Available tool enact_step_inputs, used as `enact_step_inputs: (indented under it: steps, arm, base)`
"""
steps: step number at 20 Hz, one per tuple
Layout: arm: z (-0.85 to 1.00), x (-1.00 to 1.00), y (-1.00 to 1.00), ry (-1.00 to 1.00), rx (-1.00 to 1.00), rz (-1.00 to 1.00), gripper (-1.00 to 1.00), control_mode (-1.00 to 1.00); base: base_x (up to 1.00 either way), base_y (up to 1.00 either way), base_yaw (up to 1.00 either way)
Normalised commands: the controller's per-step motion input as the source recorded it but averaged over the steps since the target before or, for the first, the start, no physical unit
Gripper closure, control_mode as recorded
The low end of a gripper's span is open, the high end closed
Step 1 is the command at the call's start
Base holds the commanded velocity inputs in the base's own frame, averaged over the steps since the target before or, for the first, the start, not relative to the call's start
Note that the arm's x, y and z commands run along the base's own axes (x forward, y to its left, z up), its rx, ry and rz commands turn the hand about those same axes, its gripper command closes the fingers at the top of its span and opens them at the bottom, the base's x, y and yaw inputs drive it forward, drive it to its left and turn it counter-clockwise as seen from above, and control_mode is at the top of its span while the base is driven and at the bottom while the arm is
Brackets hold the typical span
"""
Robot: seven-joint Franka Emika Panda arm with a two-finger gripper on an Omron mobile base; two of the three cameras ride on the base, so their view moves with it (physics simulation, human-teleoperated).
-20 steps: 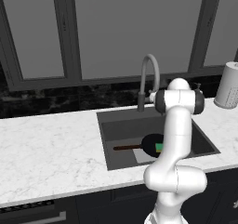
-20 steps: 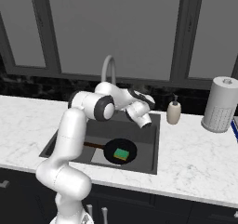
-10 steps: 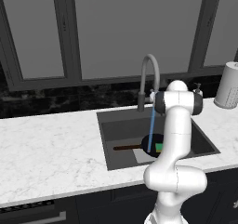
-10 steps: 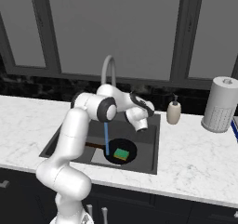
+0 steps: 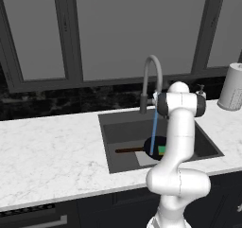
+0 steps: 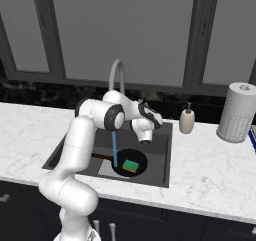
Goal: Pick the pan and sponge and place them into the sink. Then turn on the water.
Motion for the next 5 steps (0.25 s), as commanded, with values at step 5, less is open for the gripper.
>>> enact_step_inputs:
  steps: [5]
  arm:
    - [0.89, -0.41, -1.00, 0.01, 0.46, 0.06, 1.00, -1.00]
  base:
    - [0.00, 0.00, 0.00]
